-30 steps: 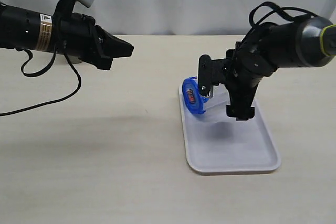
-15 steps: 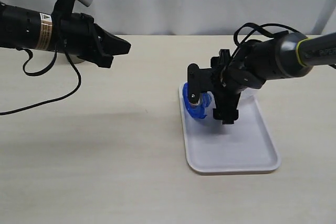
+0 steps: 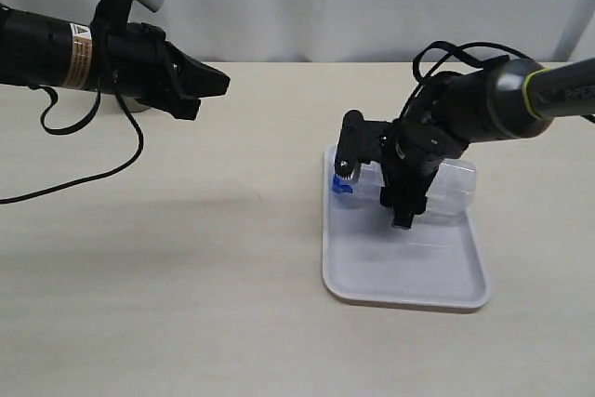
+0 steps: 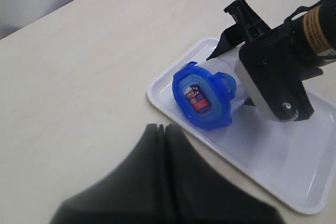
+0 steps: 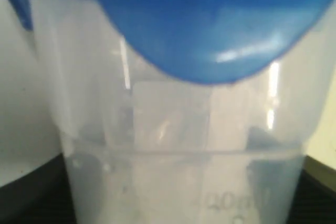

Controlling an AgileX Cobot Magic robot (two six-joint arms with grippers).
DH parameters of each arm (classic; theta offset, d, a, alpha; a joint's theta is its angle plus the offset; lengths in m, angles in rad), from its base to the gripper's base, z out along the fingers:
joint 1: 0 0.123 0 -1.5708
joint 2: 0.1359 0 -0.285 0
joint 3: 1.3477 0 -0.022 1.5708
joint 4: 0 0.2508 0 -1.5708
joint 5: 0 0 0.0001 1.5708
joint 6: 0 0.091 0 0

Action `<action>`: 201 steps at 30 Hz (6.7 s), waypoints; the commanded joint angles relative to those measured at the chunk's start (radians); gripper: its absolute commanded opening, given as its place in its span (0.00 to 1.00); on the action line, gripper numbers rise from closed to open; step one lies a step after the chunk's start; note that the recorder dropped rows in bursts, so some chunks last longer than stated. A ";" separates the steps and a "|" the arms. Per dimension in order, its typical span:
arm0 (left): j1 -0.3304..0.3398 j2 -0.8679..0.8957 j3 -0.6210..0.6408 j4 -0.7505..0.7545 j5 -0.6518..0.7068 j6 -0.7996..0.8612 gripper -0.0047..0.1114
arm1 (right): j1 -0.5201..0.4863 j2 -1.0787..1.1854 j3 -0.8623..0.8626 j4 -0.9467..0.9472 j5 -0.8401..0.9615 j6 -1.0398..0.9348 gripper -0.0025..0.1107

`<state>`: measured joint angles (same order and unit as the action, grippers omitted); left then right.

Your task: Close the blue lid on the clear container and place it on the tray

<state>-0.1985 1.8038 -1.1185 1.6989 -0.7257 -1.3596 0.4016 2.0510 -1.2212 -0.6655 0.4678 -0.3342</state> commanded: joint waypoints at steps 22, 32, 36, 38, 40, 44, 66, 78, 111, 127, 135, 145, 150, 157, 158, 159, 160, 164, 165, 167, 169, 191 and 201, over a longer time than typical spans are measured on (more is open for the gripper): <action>-0.250 0.032 0.006 -0.791 -0.129 0.609 0.04 | -0.082 -0.384 0.500 0.126 -1.225 0.455 0.06; -0.350 0.055 -0.056 -0.798 -0.080 0.623 0.04 | -0.259 -0.255 0.490 -0.219 -1.357 0.818 0.06; -0.409 0.058 -0.070 -0.796 0.047 0.664 0.04 | -0.320 -0.184 0.490 -0.272 -1.471 0.793 0.06; -0.426 0.063 -0.070 -0.796 0.072 0.688 0.04 | -0.358 -0.160 0.490 -0.294 -1.565 0.788 0.06; -0.430 0.074 -0.070 -0.796 0.079 0.688 0.04 | -0.414 -0.130 0.490 -0.296 -1.649 0.782 0.06; -0.430 0.091 -0.070 -0.796 0.083 0.688 0.04 | -0.511 -0.072 0.490 -0.361 -1.689 0.760 0.06; -0.430 0.123 -0.070 -0.796 0.054 0.703 0.04 | -0.540 0.147 0.350 -0.650 -1.689 0.641 0.06; -0.487 0.233 -0.109 -0.764 0.164 0.653 0.04 | -0.488 0.069 0.350 -0.653 -1.689 0.641 0.06; -0.541 0.262 -0.161 -0.796 0.491 0.585 0.04 | -0.458 0.014 0.364 -0.583 -1.644 0.949 0.76; -0.532 0.262 -0.161 -0.796 0.511 0.557 0.04 | -0.458 -0.156 0.472 -0.617 -1.428 0.961 0.76; -0.532 0.262 -0.161 -0.796 0.511 0.544 0.04 | -0.458 -0.265 0.513 -0.628 -1.289 1.014 0.76; -0.534 0.262 -0.161 -0.796 0.507 0.536 0.04 | -0.458 -0.488 0.645 -0.632 -1.196 1.048 0.72; -0.534 0.262 -0.161 -0.796 0.507 0.521 0.04 | -0.458 -0.632 0.726 -0.632 -1.194 1.082 0.53; -0.534 0.253 -0.161 -0.793 0.464 0.521 0.04 | -0.458 -0.802 0.783 -0.614 -1.148 1.109 0.06; -0.534 0.249 -0.161 -0.793 0.457 0.521 0.04 | -0.458 -0.819 0.790 -0.614 -1.148 1.116 0.06; -0.534 0.243 -0.161 -0.793 0.450 0.521 0.04 | -0.458 -0.835 0.795 -0.612 -1.148 1.120 0.06; -0.534 0.234 -0.161 -0.793 0.450 0.521 0.04 | -0.458 -0.847 0.797 -0.610 -1.148 1.126 0.06; -0.534 0.190 -0.161 -0.793 0.446 0.537 0.04 | -0.458 -0.880 0.797 -0.617 -1.148 1.154 0.06; -0.534 0.178 -0.161 -0.793 0.441 0.552 0.04 | -0.458 -0.883 0.797 -0.617 -1.148 1.160 0.06; -0.534 0.148 -0.161 -0.793 0.432 0.579 0.04 | -0.458 -0.885 0.797 -0.617 -1.150 1.164 0.06; -0.534 0.116 -0.161 -0.793 0.432 0.589 0.04 | -0.458 -0.885 0.797 -0.625 -1.150 1.182 0.06; -0.179 -1.019 0.626 -0.957 0.488 0.684 0.04 | -0.458 -1.741 0.879 -0.711 -1.017 1.663 0.06; -0.144 -1.660 0.915 -1.066 0.611 0.671 0.04 | -0.458 -2.051 1.065 -0.711 -0.911 1.770 0.06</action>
<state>-0.3473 0.2325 -0.2377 0.6668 -0.1678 -0.6855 -0.0566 0.0117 -0.1910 -1.3762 -0.4786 1.4259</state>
